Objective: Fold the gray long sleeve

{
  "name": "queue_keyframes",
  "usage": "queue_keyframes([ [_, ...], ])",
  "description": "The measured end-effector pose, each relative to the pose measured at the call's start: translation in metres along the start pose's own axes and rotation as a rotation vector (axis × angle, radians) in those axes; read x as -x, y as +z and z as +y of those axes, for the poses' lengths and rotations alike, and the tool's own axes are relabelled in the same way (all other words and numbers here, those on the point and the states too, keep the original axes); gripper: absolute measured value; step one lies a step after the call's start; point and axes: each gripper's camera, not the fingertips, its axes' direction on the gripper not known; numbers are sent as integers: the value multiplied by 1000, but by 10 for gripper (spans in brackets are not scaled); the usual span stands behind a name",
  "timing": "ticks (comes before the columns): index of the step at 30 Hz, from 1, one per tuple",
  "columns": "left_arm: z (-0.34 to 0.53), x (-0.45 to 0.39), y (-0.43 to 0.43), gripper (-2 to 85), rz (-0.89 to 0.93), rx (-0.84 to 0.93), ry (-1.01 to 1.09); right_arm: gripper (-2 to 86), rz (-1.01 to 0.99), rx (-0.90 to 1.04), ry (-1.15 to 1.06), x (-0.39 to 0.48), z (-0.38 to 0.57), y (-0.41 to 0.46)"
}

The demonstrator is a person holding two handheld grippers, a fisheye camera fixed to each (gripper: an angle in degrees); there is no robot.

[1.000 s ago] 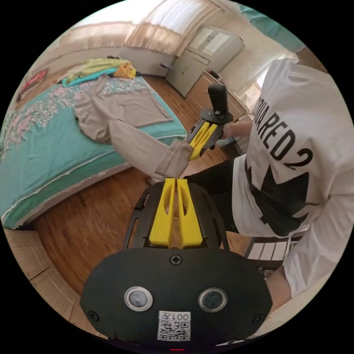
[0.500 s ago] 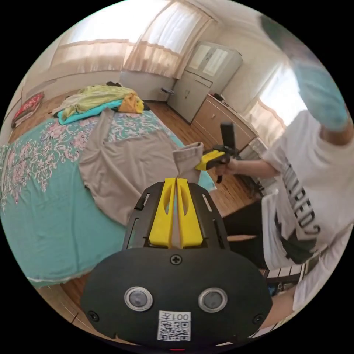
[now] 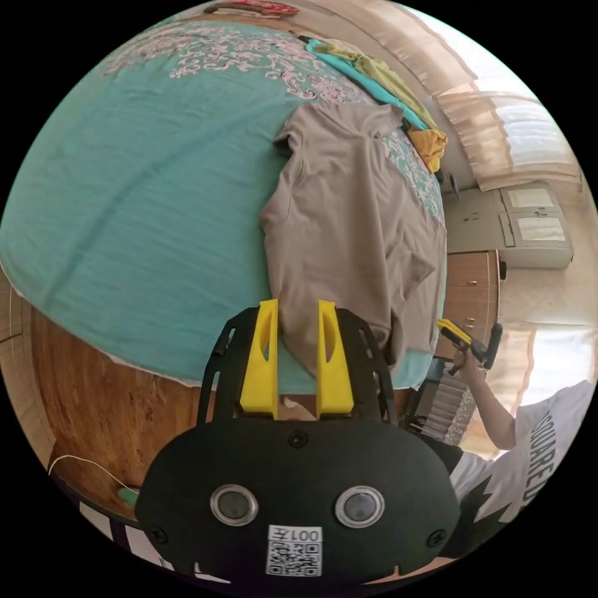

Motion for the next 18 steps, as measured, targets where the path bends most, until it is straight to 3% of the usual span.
queue_keyframes([
  [5, -17, 18, 17, 28, 40, 30, 1, 104, 23, 15, 193, 18, 13, -7],
  [10, -27, 16, 23, -6, -18, 82, 75, 38, 203, 53, 141, 77, -23, -7],
  [13, -30, 27, 3, -9, -2, 65, 88, 22, 266, 84, 139, 90, -42, -15],
  [18, -36, 78, -69, -9, -9, -18, 89, 12, 181, 12, 192, 74, -48, -65],
])
